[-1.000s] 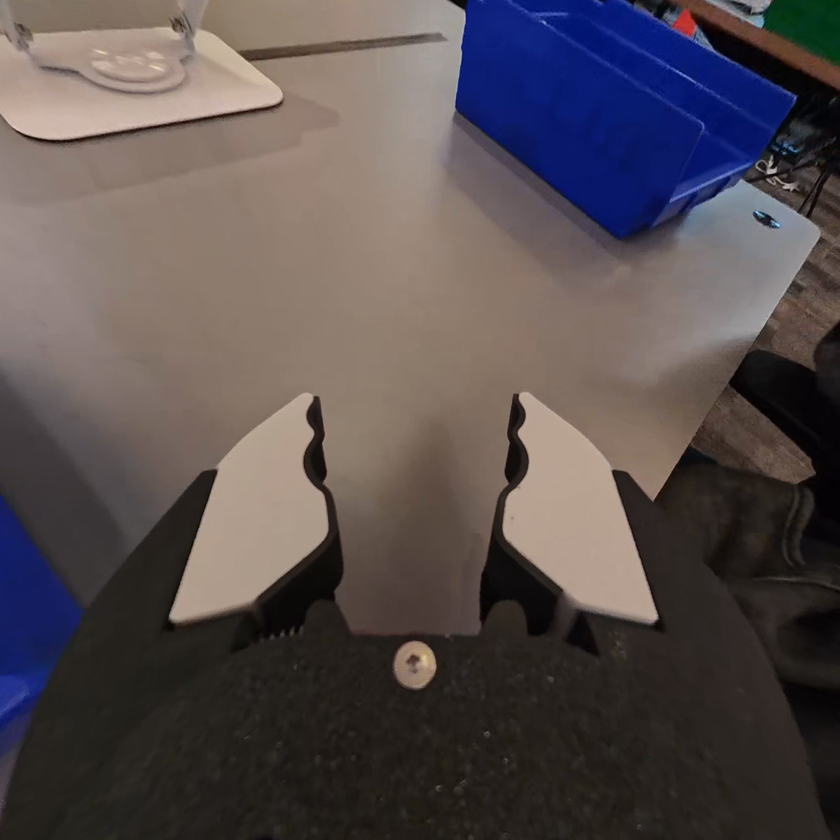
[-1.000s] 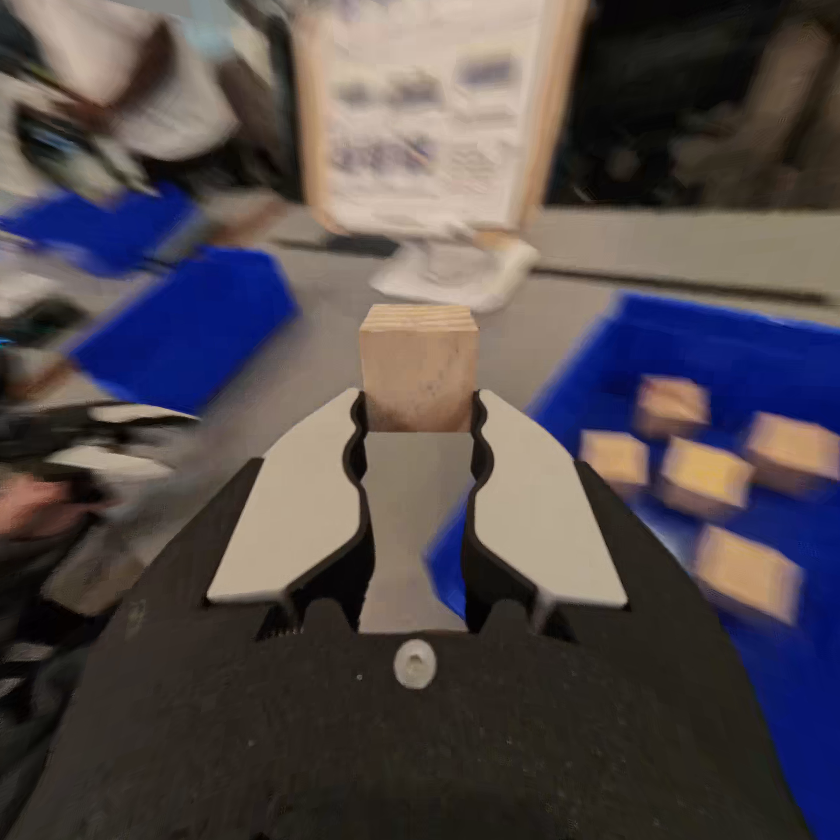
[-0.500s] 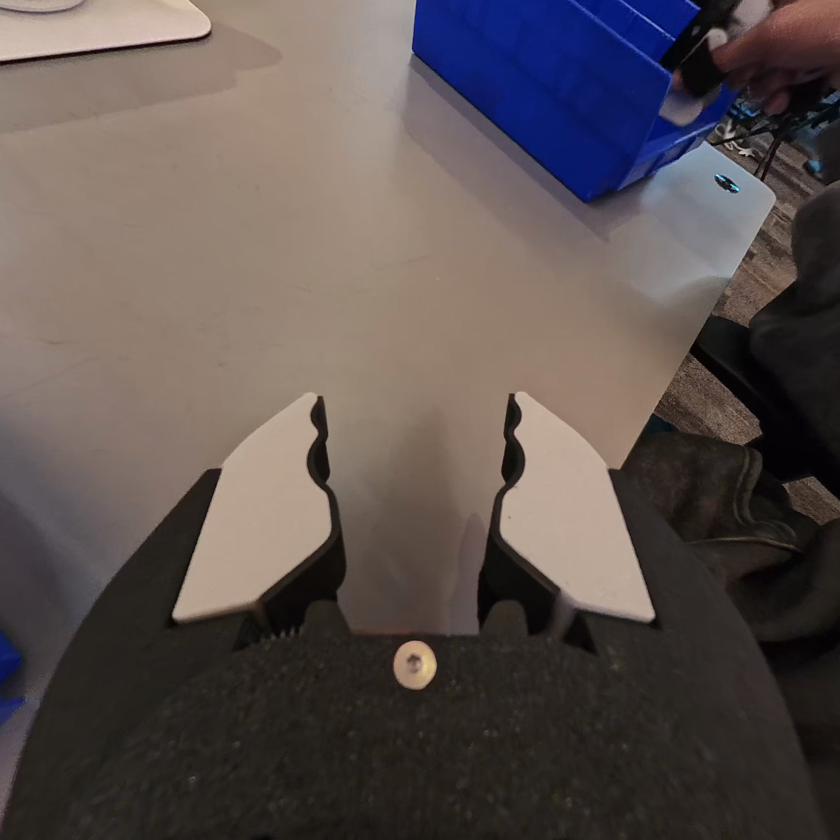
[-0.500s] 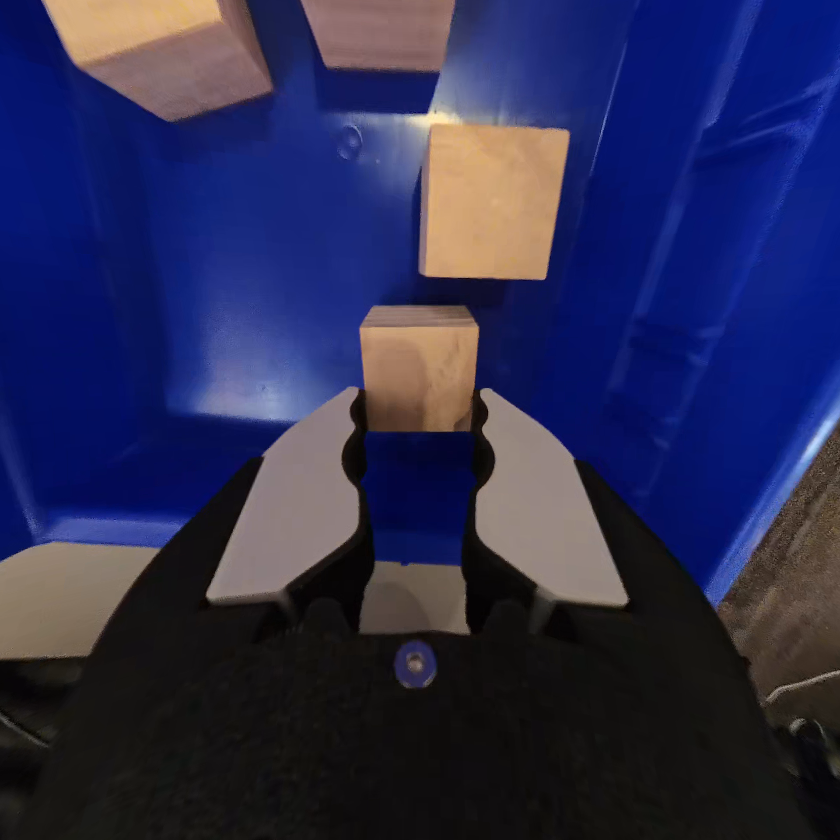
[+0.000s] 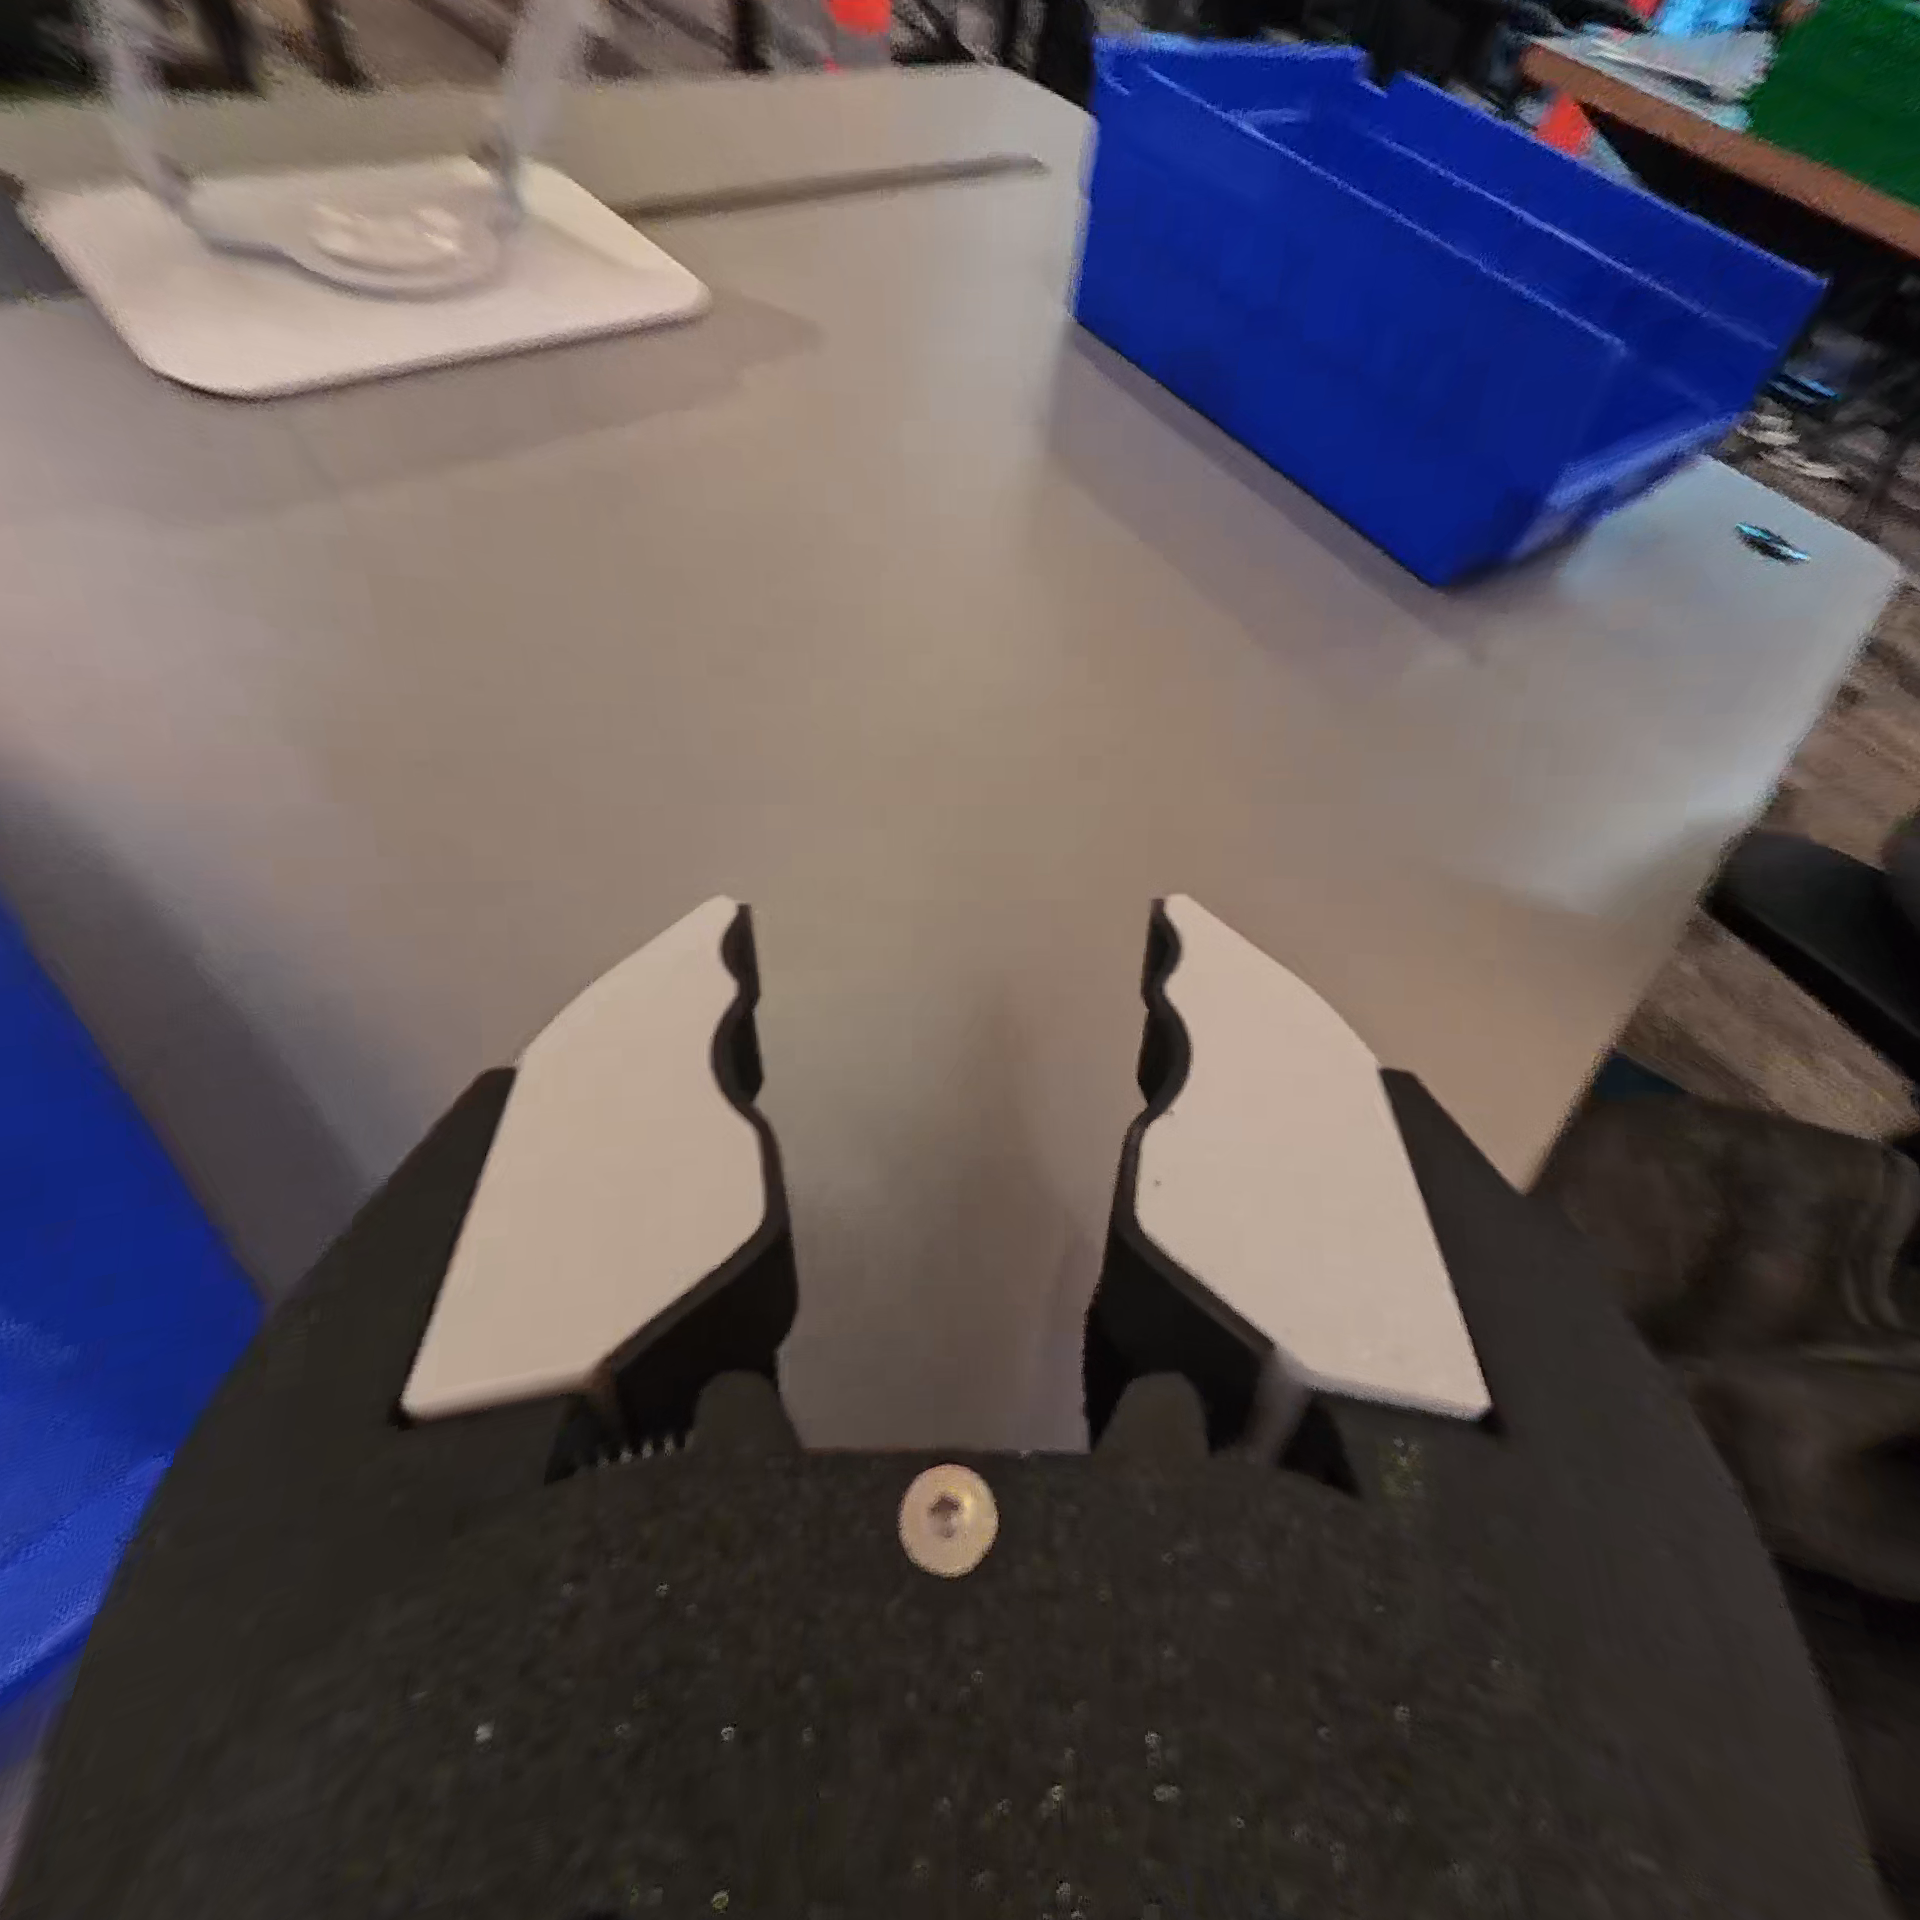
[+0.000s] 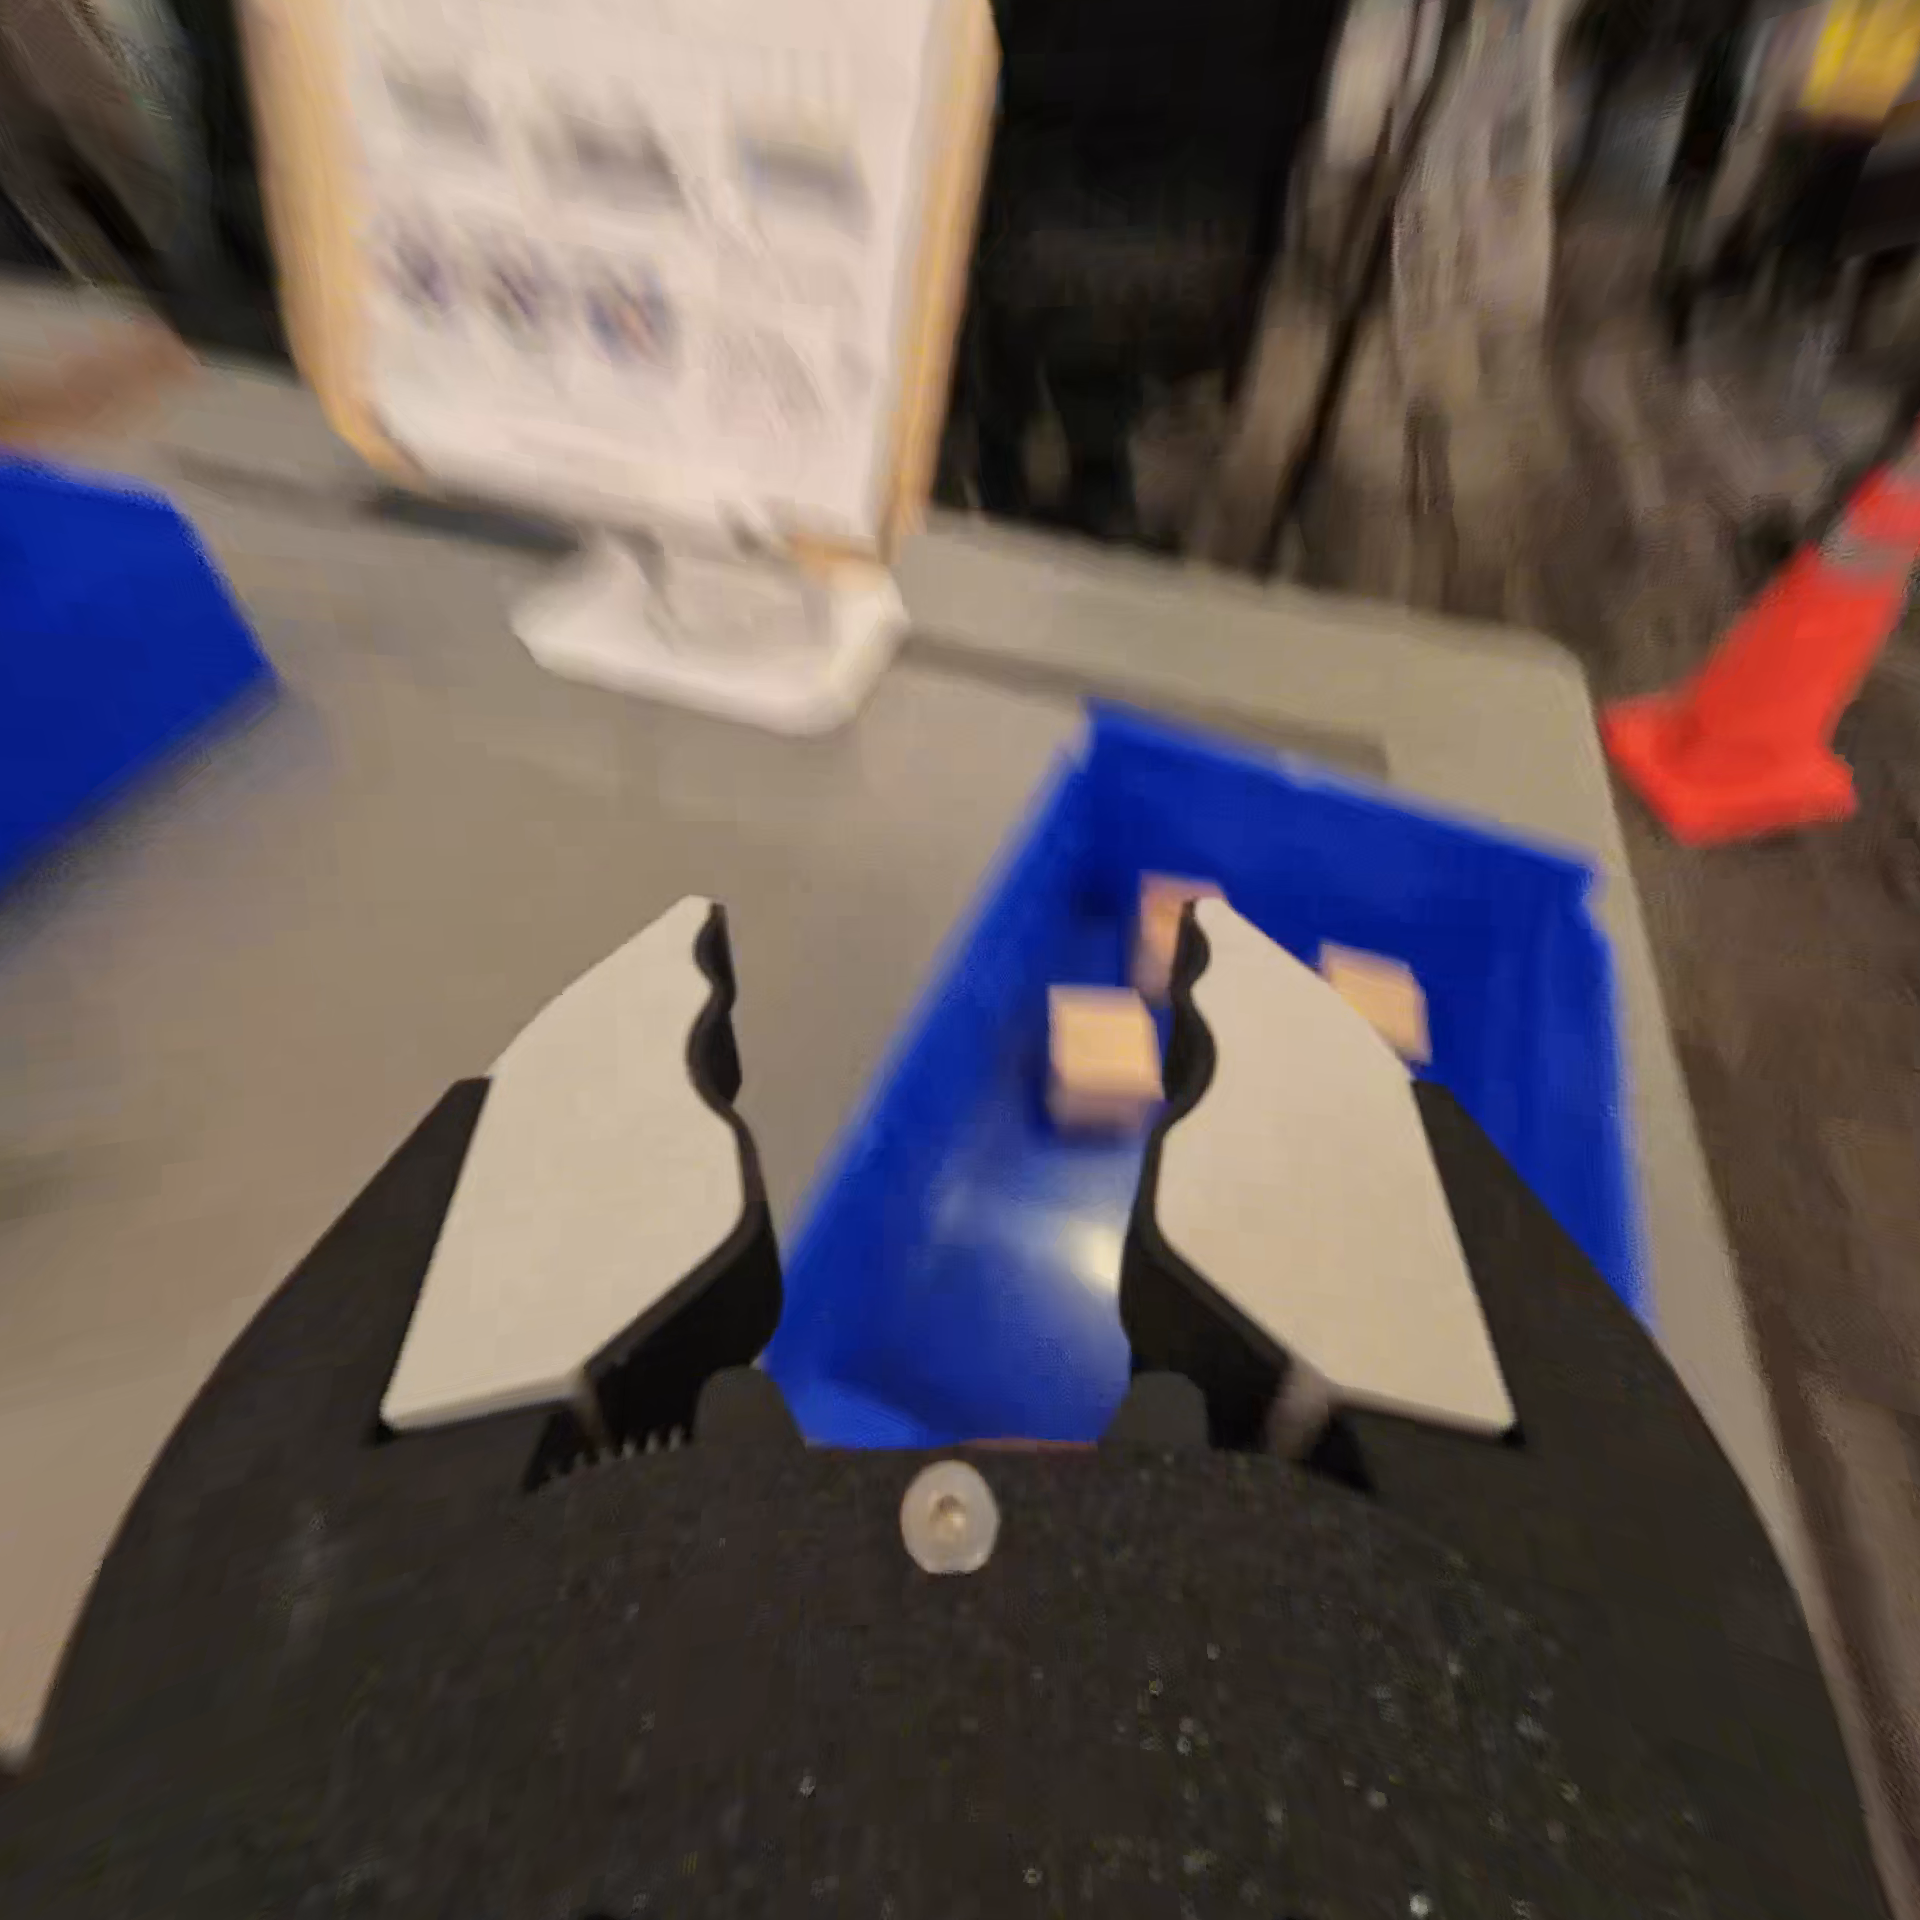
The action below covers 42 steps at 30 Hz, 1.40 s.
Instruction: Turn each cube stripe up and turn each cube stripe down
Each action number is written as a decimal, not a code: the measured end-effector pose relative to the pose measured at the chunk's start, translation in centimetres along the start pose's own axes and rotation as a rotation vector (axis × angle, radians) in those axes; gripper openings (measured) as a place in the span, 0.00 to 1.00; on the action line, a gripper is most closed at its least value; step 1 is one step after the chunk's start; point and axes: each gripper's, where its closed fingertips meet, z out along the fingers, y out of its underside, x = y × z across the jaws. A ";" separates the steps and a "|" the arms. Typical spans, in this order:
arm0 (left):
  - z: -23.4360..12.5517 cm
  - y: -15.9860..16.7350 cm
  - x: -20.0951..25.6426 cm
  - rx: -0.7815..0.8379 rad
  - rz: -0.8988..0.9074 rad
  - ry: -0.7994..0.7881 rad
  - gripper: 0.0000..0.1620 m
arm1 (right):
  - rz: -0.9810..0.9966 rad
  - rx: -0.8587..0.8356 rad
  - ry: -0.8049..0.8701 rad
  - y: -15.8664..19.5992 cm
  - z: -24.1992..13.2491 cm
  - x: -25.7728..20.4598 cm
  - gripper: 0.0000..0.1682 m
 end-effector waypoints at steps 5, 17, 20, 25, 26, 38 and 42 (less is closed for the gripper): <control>-1.5 -1.6 -2.0 0.097 0.014 -0.164 0.50 | 0.048 0.322 -0.245 0.8 1.4 -12.1 0.47; -5.4 -0.3 -2.0 0.227 -0.031 -0.346 0.50 | -0.053 0.302 -0.373 9.5 -0.2 -21.4 0.47; -5.2 -0.3 -2.4 0.227 0.044 -0.394 0.50 | -0.139 0.332 -0.334 9.3 -0.3 -21.3 0.47; -4.7 0.9 -3.3 0.164 0.041 -0.436 0.47 | -0.128 0.357 -0.312 9.0 -0.5 -21.0 0.48; -4.6 0.9 -3.3 0.159 0.038 -0.429 0.47 | -0.134 0.354 -0.302 9.1 -0.3 -20.8 0.48; -3.6 2.0 -3.1 0.097 0.032 -0.397 0.48 | -0.089 0.296 -0.318 10.2 0.7 -20.4 0.48; -3.5 2.2 -3.2 0.081 0.037 -0.404 0.48 | -0.100 0.294 -0.317 10.3 0.7 -20.5 0.48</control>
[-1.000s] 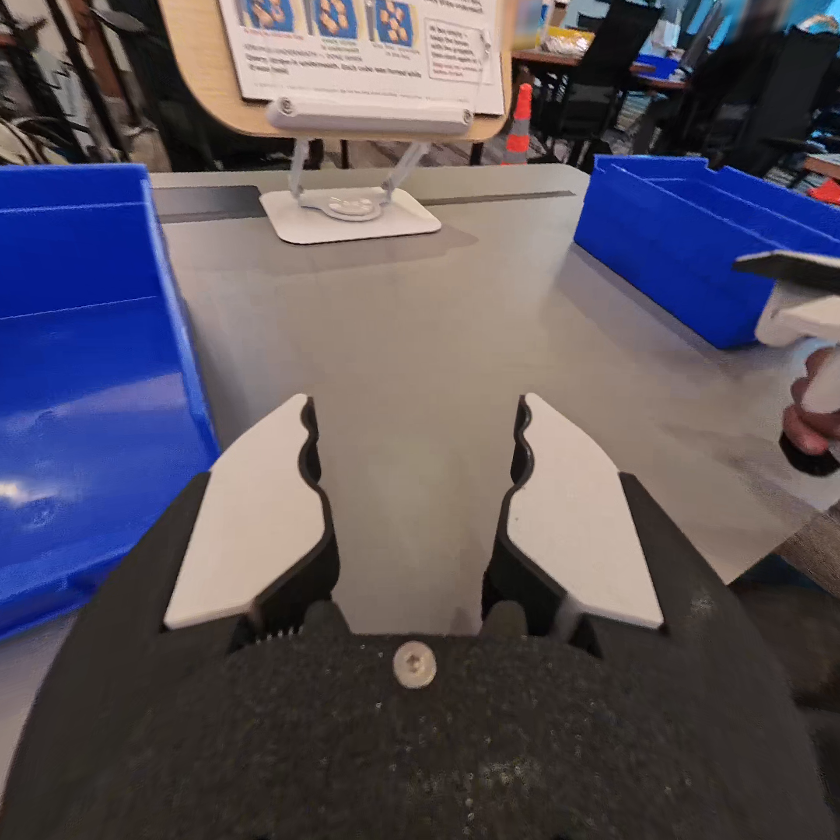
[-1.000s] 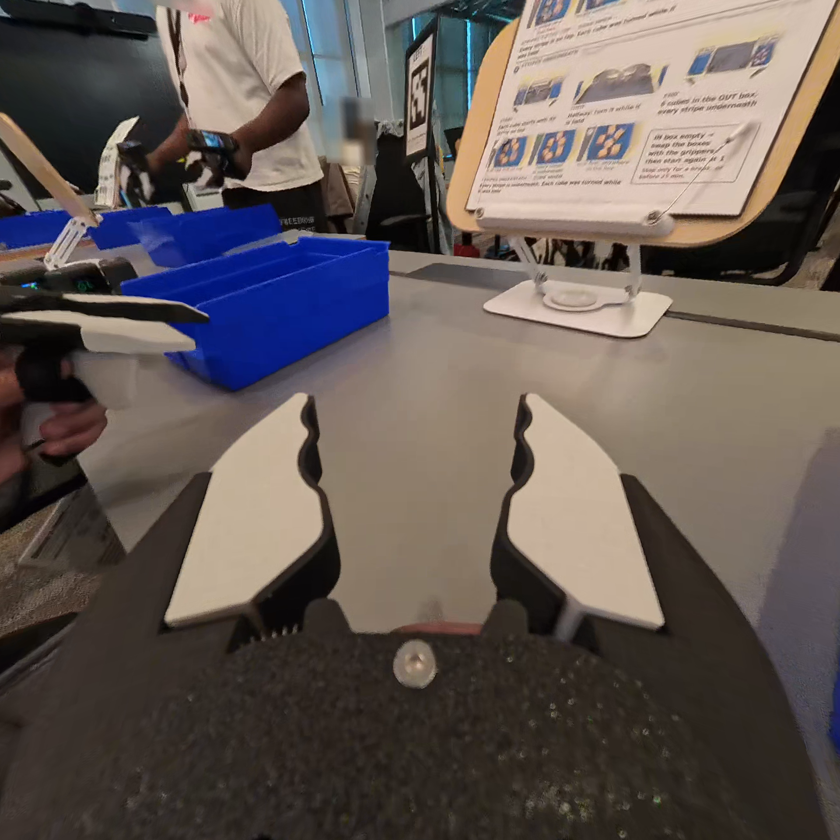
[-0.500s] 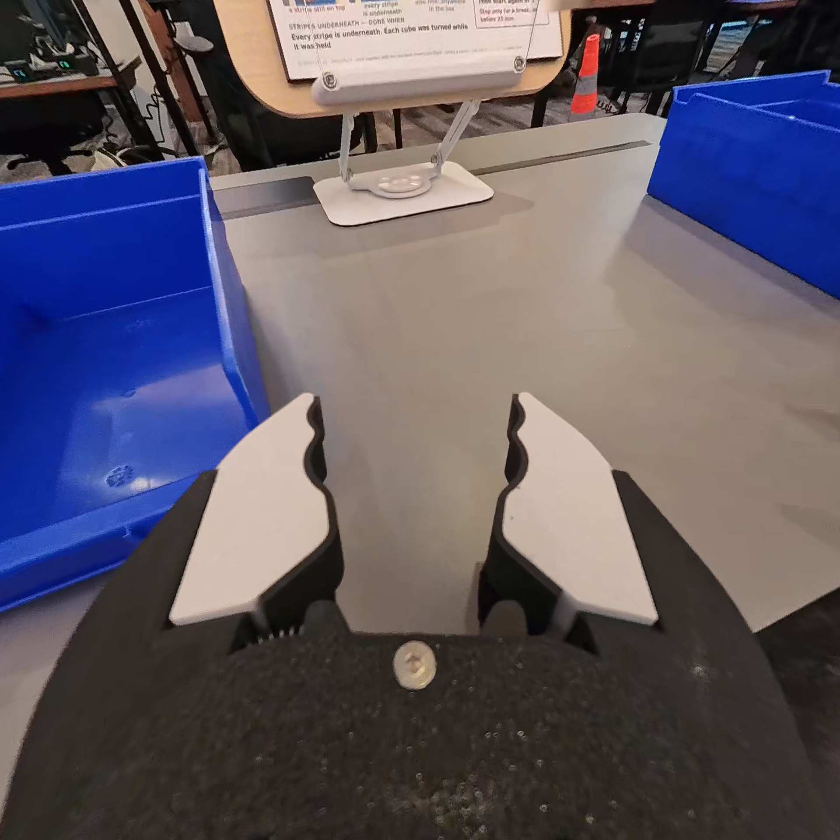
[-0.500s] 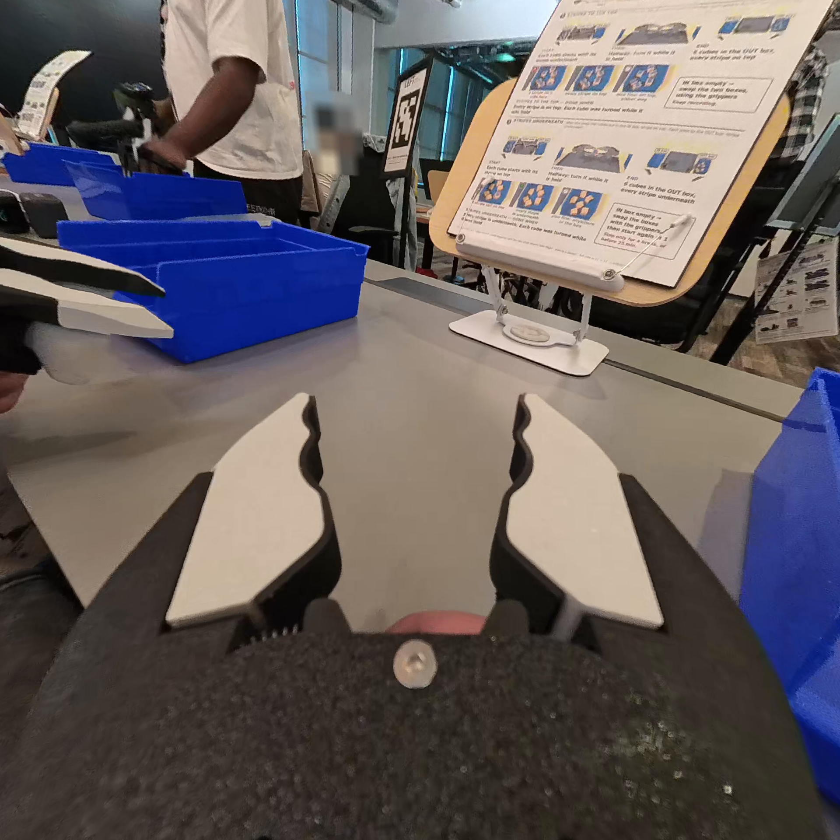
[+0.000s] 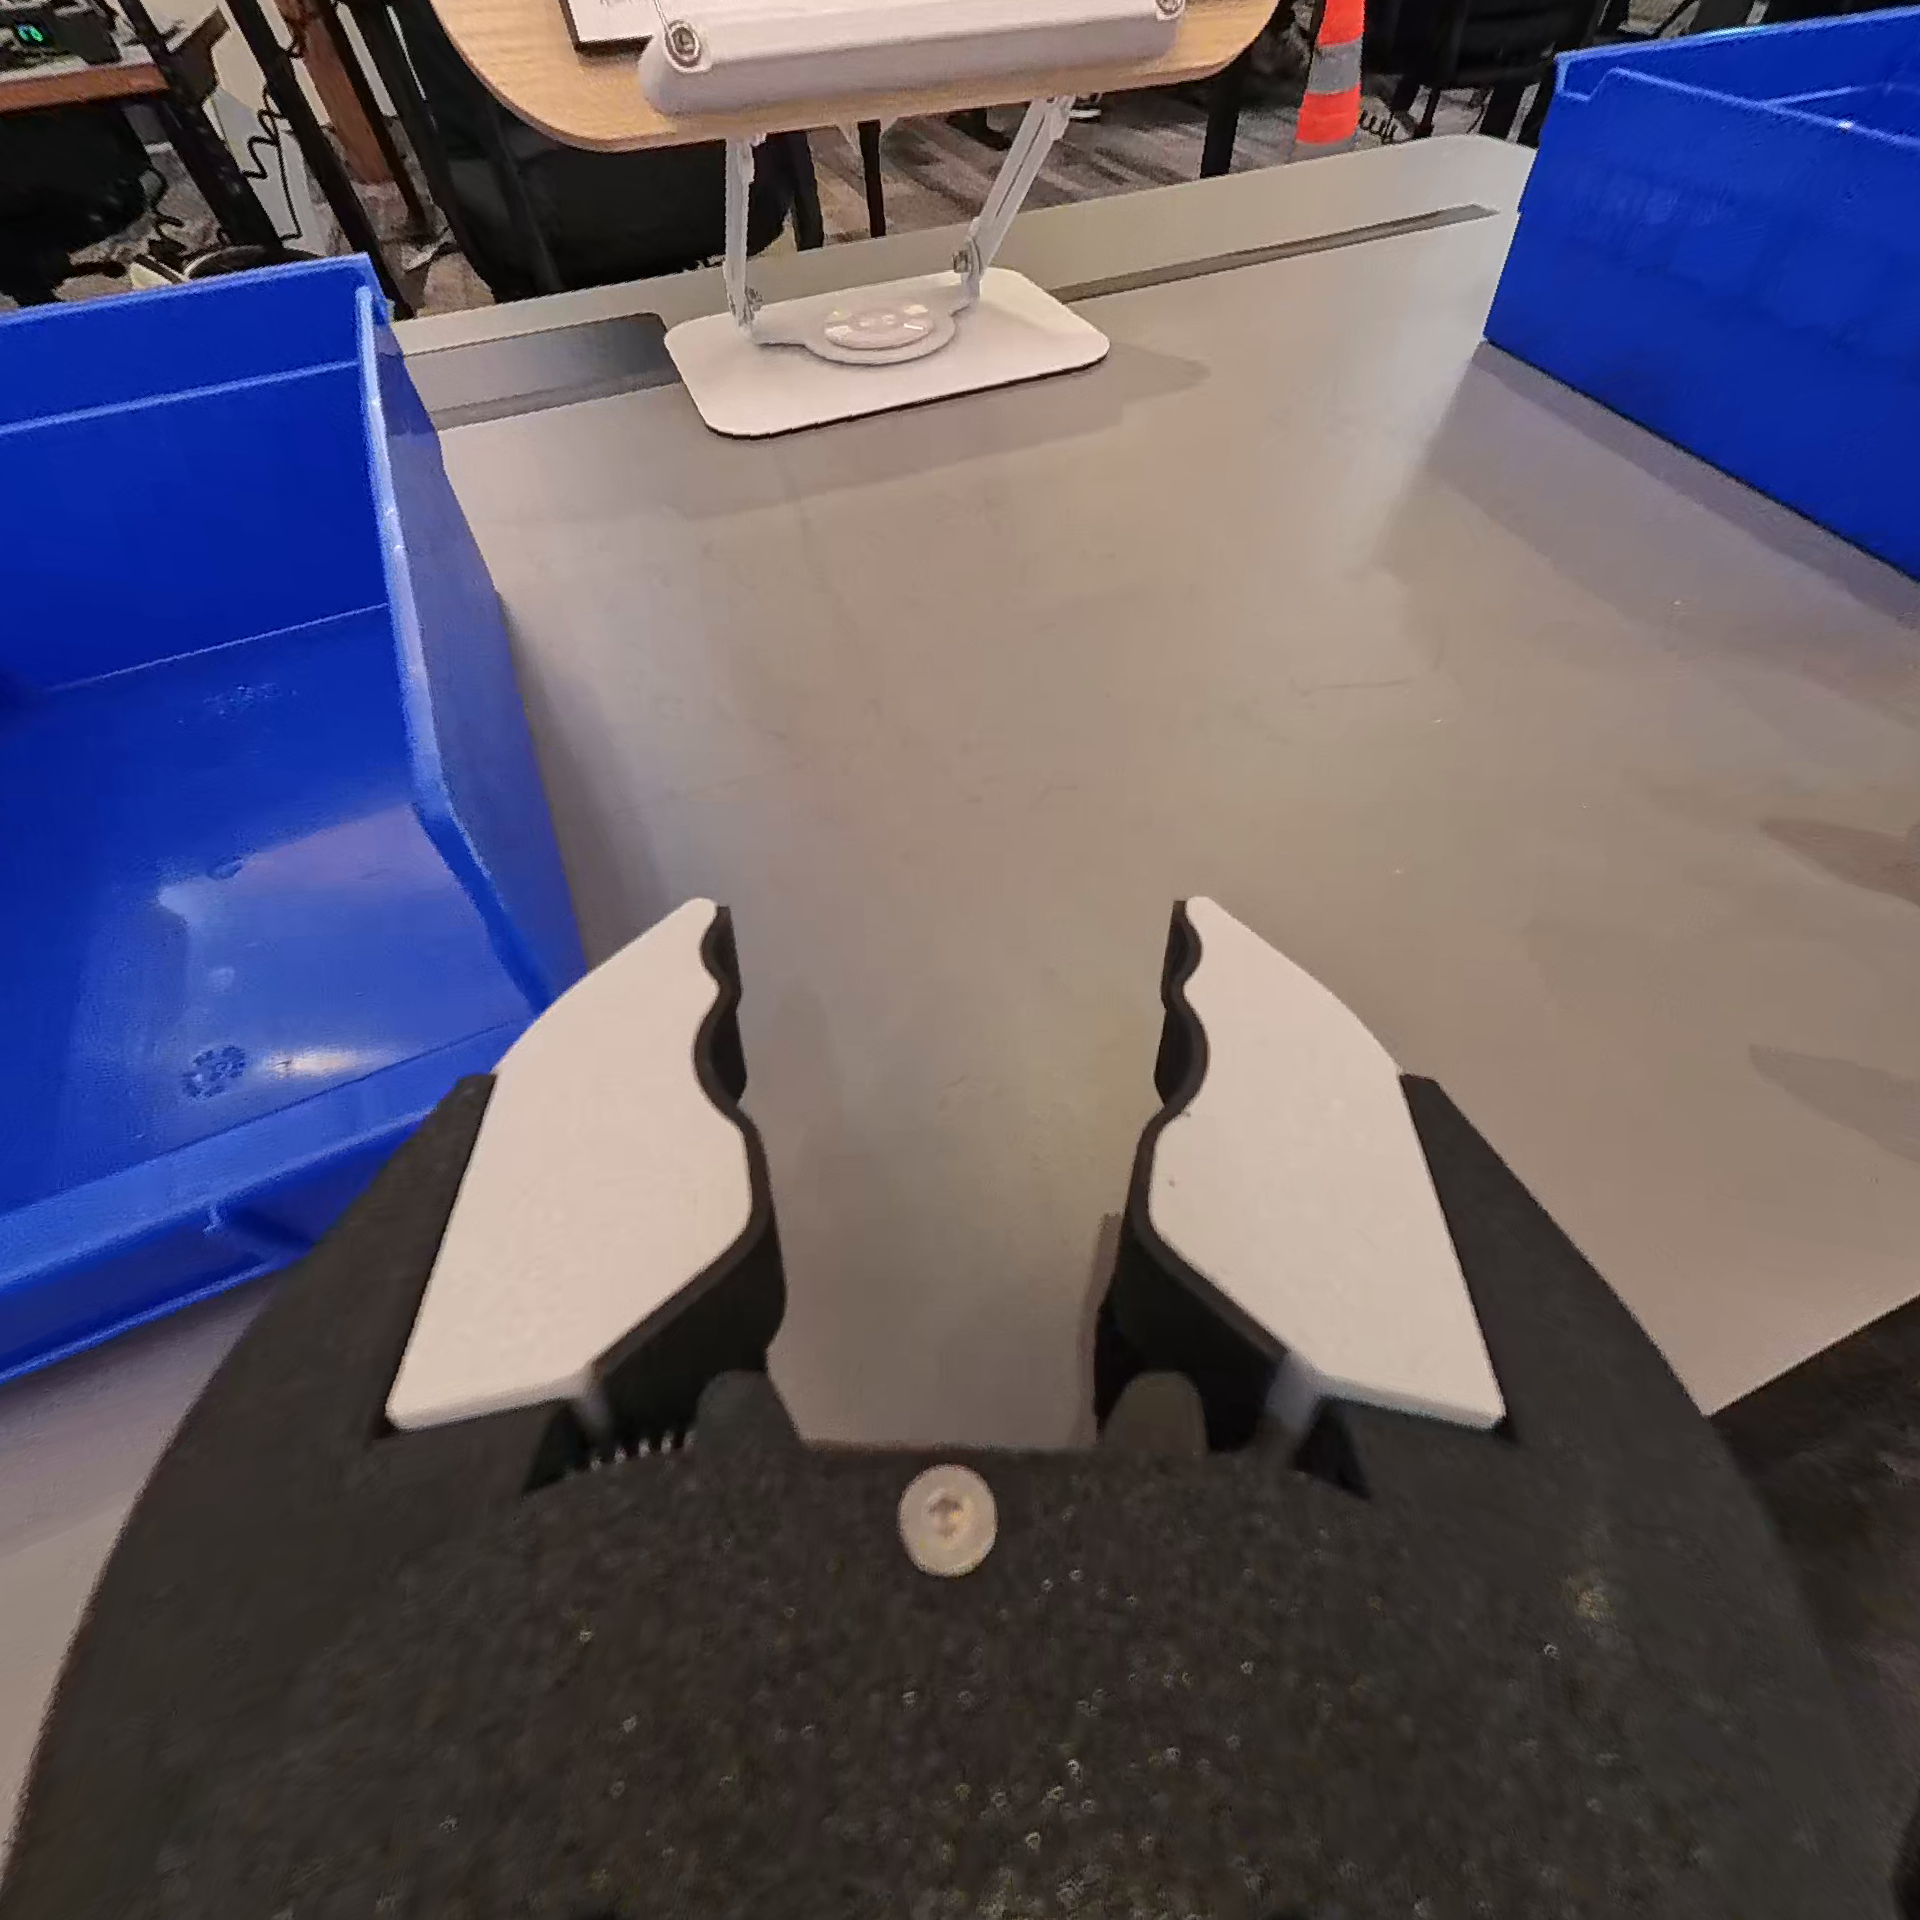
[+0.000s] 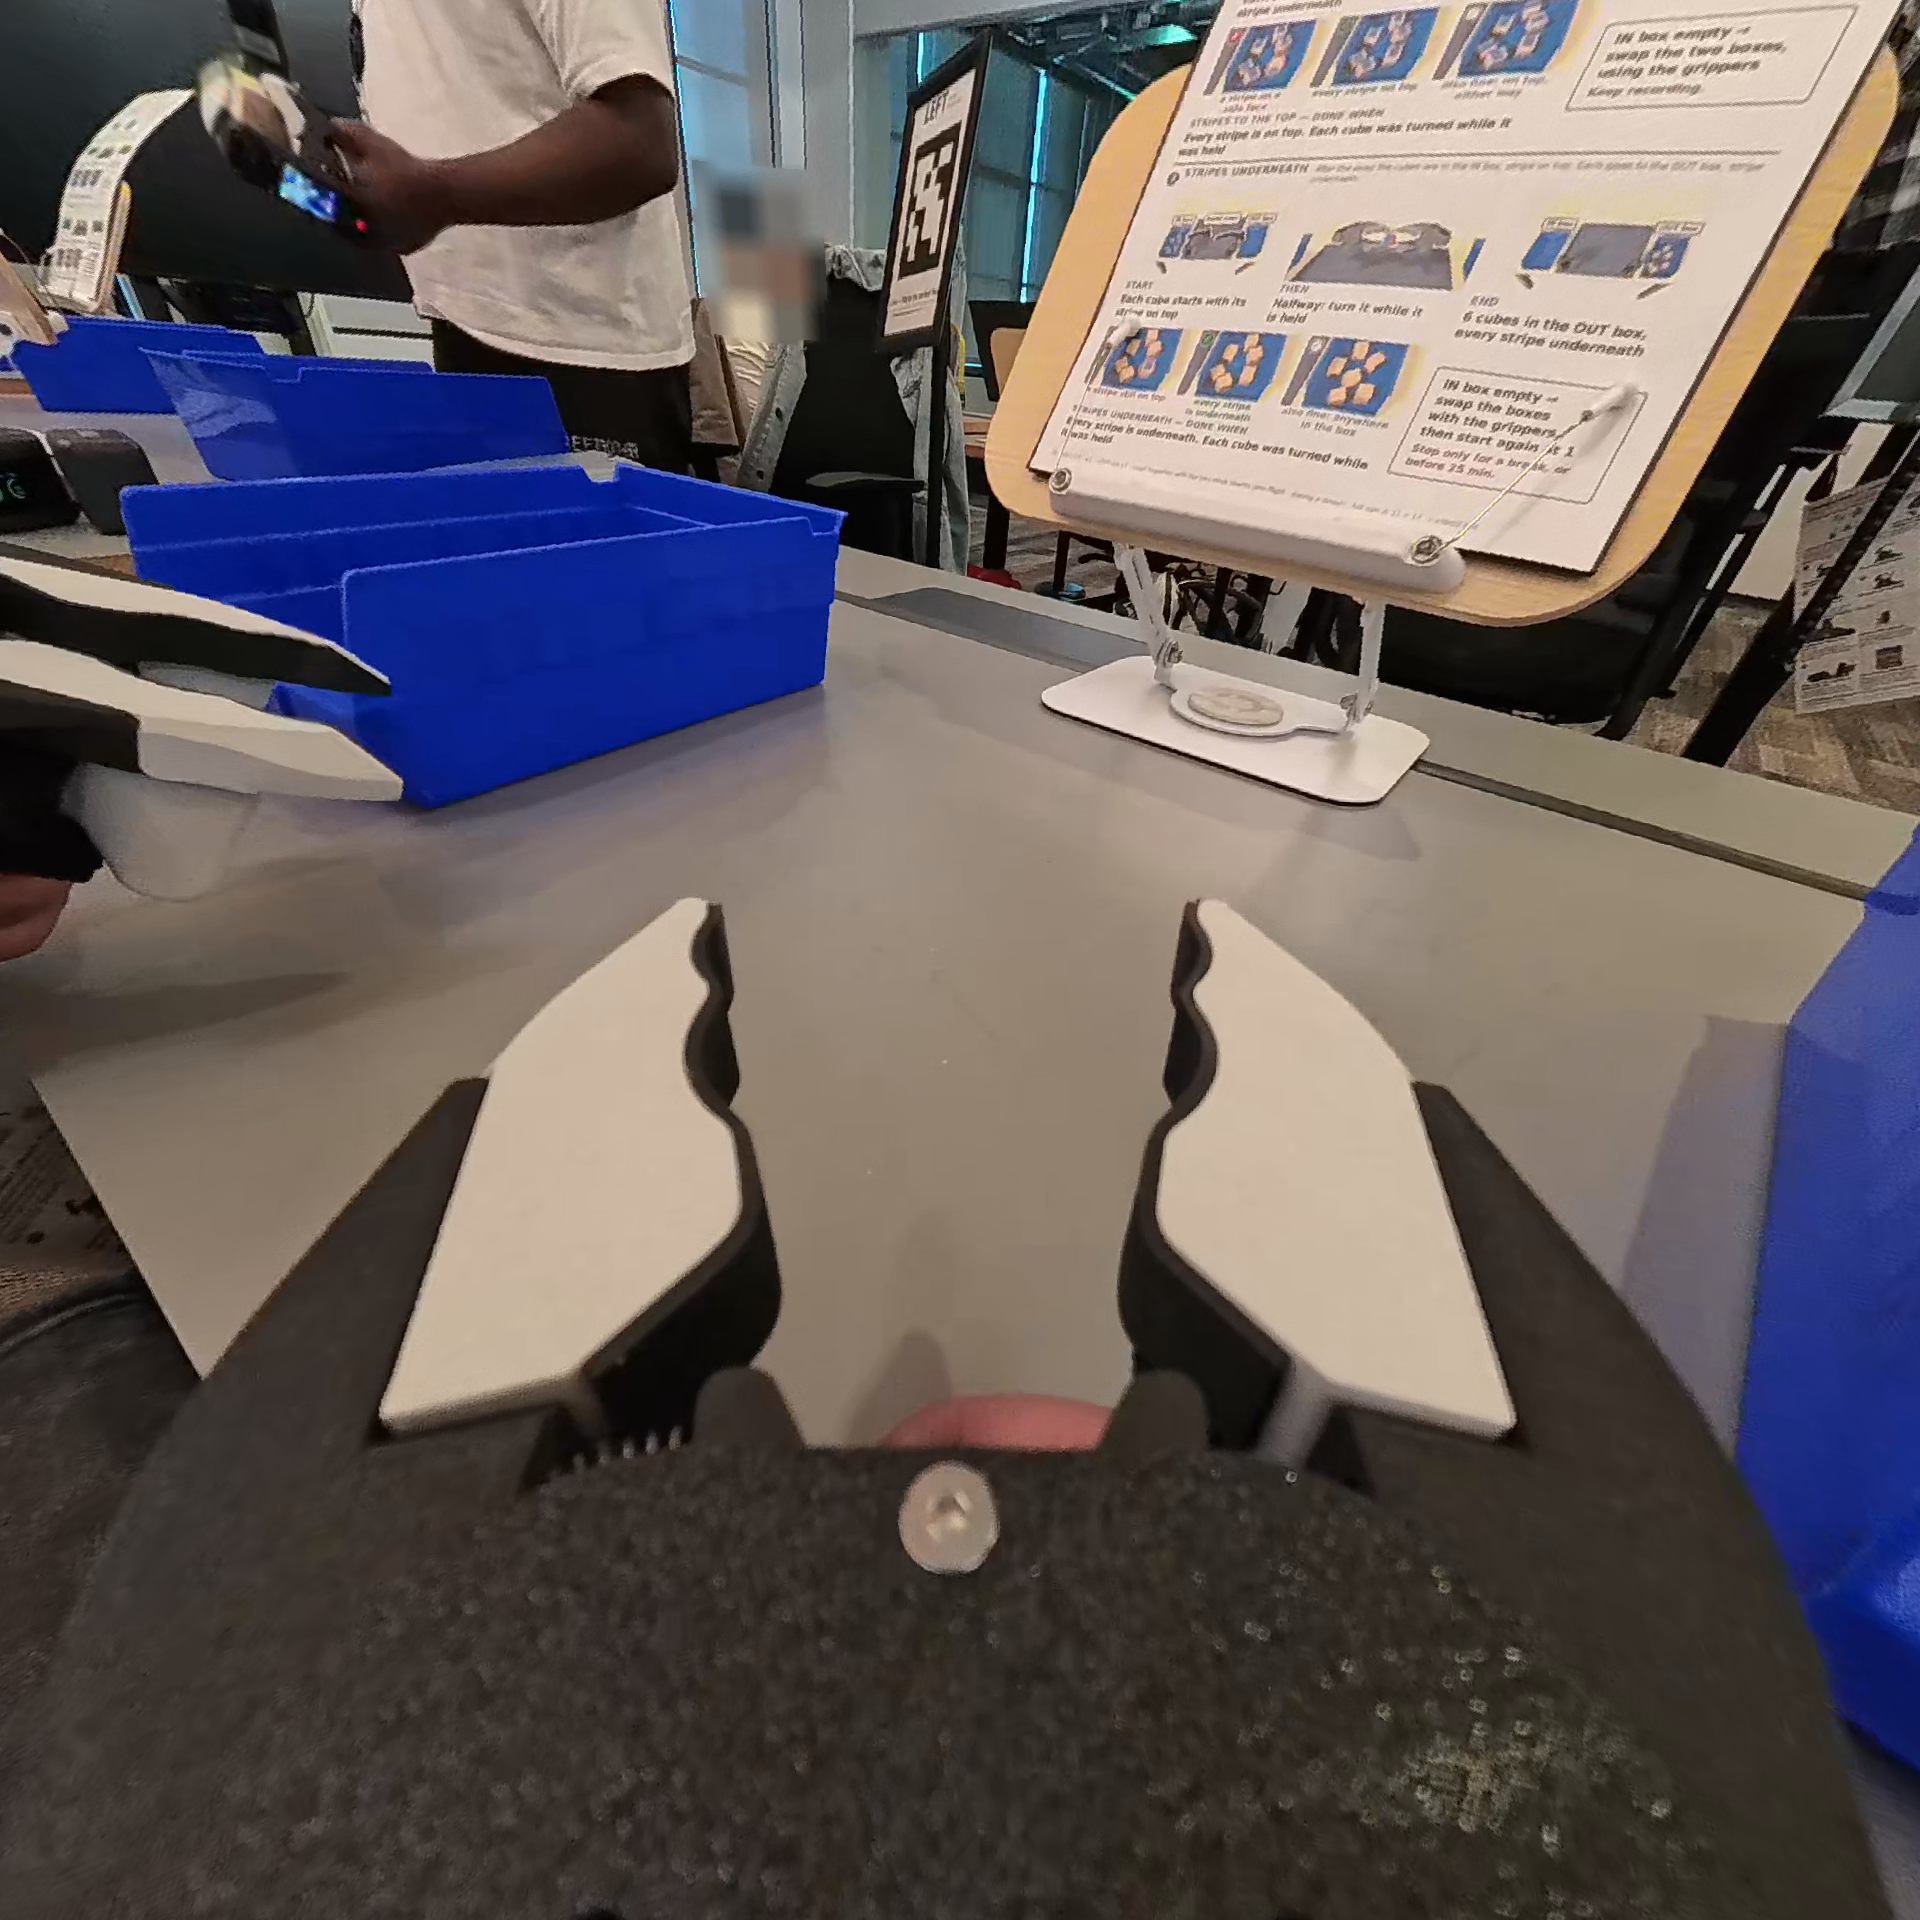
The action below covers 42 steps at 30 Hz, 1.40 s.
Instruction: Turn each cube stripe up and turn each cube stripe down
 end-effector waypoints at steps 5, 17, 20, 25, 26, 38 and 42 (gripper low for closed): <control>0.4 0.6 0.2 -0.032 0.000 0.011 0.48 | -0.028 -0.007 0.013 -0.1 -0.2 0.4 0.48; 5.3 -4.5 16.0 -0.045 0.025 0.411 0.46 | 0.098 0.097 0.510 -4.8 -13.7 17.8 0.48; 9.0 -8.0 24.8 -0.035 0.036 0.547 0.46 | 0.012 -0.057 0.741 -1.8 -18.0 23.8 0.46; 16.0 -10.0 35.1 -0.096 -0.025 0.588 0.49 | 0.232 -0.196 0.784 4.2 -19.4 27.9 0.38; 17.3 -10.1 35.9 -0.097 -0.037 0.558 0.49 | 0.264 -0.212 0.794 5.1 -19.6 28.5 0.34; 21.0 -9.7 30.1 -0.133 -0.033 0.202 0.06 | 0.337 -0.320 0.731 6.9 -15.5 28.2 0.02; 18.7 -9.3 26.5 -0.110 -0.054 0.182 0.05 | 0.299 -0.316 0.713 5.1 -13.5 24.9 0.02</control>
